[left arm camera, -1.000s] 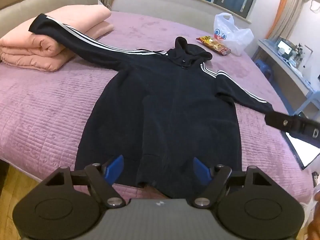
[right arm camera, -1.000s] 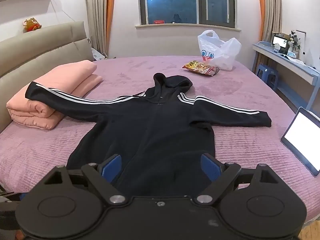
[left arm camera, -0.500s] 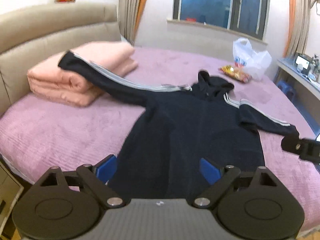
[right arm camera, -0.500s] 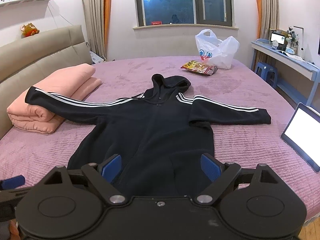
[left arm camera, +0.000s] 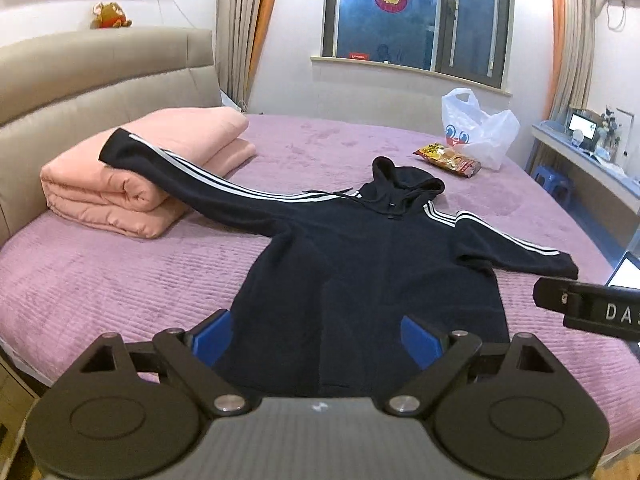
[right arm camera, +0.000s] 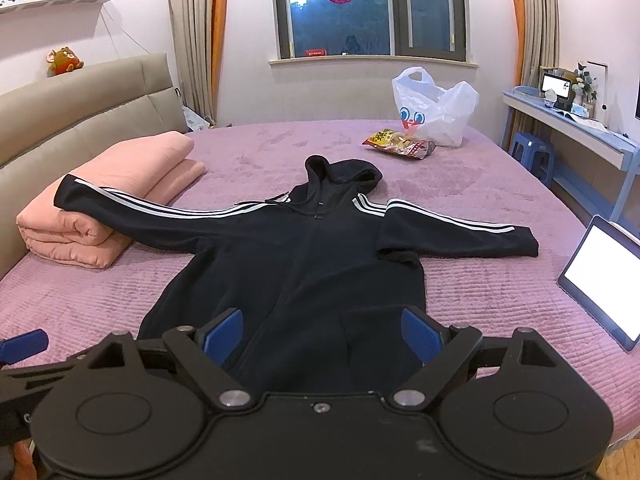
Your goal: Fold large clothes
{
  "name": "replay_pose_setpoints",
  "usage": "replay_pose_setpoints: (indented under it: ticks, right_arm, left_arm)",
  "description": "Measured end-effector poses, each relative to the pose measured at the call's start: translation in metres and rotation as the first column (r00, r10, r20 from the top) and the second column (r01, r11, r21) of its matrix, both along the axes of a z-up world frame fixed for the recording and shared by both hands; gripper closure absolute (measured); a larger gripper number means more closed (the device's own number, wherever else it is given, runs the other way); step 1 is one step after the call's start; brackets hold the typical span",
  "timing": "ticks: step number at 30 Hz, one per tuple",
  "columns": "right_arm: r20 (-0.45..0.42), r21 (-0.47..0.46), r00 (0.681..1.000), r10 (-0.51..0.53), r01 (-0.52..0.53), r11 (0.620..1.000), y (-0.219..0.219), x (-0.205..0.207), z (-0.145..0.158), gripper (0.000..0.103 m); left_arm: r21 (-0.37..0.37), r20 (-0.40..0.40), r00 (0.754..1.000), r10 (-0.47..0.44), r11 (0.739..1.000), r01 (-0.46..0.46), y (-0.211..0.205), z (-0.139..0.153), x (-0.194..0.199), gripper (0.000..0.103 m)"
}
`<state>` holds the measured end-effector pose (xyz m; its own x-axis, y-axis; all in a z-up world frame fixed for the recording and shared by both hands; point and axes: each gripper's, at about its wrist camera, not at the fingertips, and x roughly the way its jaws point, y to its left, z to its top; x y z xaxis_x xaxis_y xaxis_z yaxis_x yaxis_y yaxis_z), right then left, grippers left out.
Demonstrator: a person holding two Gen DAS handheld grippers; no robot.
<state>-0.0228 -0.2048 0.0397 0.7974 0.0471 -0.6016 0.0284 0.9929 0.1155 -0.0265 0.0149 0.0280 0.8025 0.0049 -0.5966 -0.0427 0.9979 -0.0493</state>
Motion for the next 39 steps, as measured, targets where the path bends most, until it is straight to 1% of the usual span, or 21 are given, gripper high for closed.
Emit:
replay_pose_setpoints:
  ticks: [3,7,16,19,22,31,35,39]
  right_arm:
    - [0.007,-0.003,1.0,0.001,-0.001,1.0,0.002,-0.003,0.003,0.001]
    - [0.018,-0.003,1.0,0.003,-0.003,1.0,0.004,-0.007,0.007,0.001]
    - [0.03,0.001,1.0,0.007,-0.007,1.0,0.002,-0.013,0.011,0.001]
    - [0.033,0.002,0.999,0.004,-0.004,1.0,0.002,-0.015,0.011,0.001]
    - [0.03,0.011,1.0,0.002,-0.003,1.0,0.0,-0.016,0.012,0.001]
    - [0.038,0.026,0.999,-0.001,0.0,1.0,-0.007,-0.021,0.014,0.001]
    - [0.039,0.024,0.999,-0.009,0.008,1.0,-0.01,-0.023,0.014,0.001]
    - [0.041,0.023,0.999,-0.029,0.028,0.999,-0.014,-0.018,0.008,0.001]
  left_arm:
    - [-0.01,-0.002,1.0,0.009,1.0,-0.009,0.003,0.001,-0.001,0.011]
    - [-0.047,-0.011,1.0,0.014,0.999,-0.014,0.011,0.001,-0.003,0.011]
    - [-0.03,0.008,1.0,0.012,0.999,-0.012,0.002,0.004,-0.014,0.011]
    - [-0.022,0.005,1.0,0.0,1.0,0.0,0.002,0.004,-0.016,0.011]
    - [-0.02,0.0,0.999,-0.037,0.999,0.037,-0.003,0.006,-0.019,0.011]
    - [0.005,0.016,0.999,-0.045,0.999,0.045,-0.012,0.009,-0.028,0.011]
    - [0.02,0.019,0.998,-0.063,0.998,0.063,-0.019,0.009,-0.028,0.011]
    - [0.043,0.03,0.997,-0.073,0.996,0.072,-0.023,0.013,-0.017,0.009]
